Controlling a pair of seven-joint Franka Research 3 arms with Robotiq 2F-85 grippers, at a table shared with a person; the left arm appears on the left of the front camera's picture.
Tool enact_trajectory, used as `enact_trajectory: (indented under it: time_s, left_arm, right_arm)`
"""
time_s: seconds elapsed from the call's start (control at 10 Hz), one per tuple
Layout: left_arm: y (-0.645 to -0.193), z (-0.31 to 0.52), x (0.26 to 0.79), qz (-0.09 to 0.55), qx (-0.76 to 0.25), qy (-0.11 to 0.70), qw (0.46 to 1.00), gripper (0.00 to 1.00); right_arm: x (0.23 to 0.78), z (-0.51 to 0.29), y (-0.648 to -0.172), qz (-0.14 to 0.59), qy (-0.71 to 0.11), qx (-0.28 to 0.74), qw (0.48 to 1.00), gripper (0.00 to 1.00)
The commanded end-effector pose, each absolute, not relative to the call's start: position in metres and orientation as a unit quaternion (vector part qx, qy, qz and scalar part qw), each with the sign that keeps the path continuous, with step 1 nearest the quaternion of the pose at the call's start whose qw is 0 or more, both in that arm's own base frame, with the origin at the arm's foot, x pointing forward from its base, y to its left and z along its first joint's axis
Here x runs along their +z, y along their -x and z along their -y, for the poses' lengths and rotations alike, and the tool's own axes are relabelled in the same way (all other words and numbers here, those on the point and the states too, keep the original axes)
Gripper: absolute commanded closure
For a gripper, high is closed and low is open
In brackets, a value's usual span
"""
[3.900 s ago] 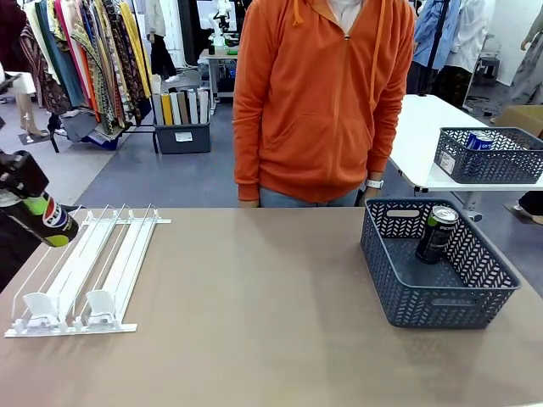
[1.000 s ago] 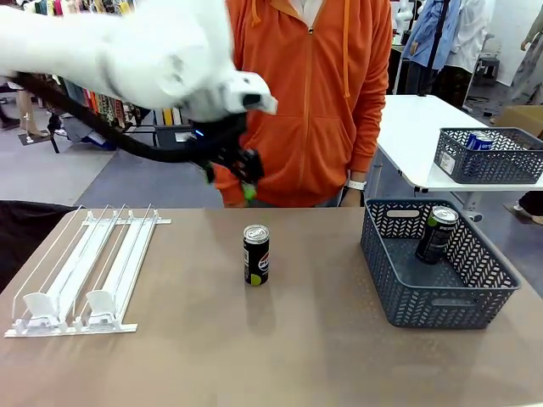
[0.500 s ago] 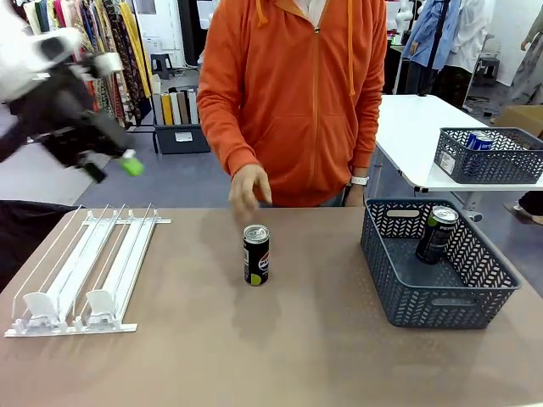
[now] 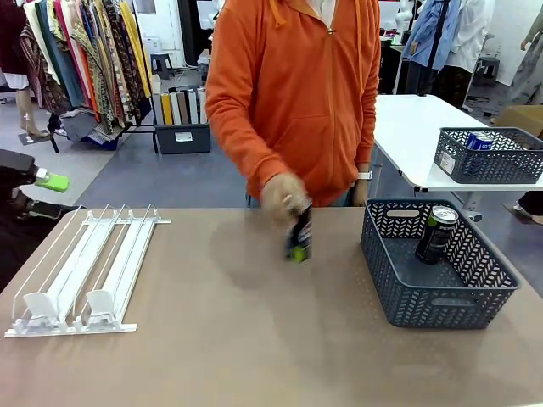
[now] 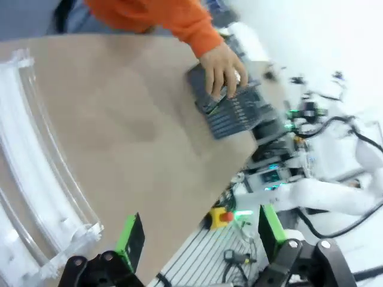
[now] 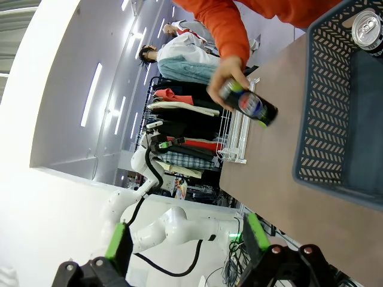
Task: Retrieve and store the cans from the dispenser.
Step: Pick up one can from the Automatic Can Dispenser and place it in the middle of the table.
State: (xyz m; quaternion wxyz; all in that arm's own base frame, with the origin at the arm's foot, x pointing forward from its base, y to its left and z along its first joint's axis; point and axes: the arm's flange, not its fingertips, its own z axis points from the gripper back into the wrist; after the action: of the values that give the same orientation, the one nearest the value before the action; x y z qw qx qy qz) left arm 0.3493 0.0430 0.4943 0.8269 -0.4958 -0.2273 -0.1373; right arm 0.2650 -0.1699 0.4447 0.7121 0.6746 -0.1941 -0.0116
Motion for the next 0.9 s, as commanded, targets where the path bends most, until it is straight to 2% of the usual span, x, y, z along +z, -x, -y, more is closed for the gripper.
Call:
enact_trajectory:
  time_s: [0.0,0.8]
  left_arm:
    - [-0.3503,-0.0389,0.5067,0.209,-0.111,0.451,0.860,0.00]
    - [-0.3503,-0.0389,0.5067,0.209,-0.111,0.451,0.860,0.00]
  right_arm:
    - [0.4481,0.1691,-0.2657,0.199,-0.679,-0.012,0.707,0.00]
    - [0.4481,0.1691,-0.2657,0.199,-0.679,-0.012,0.707,0.00]
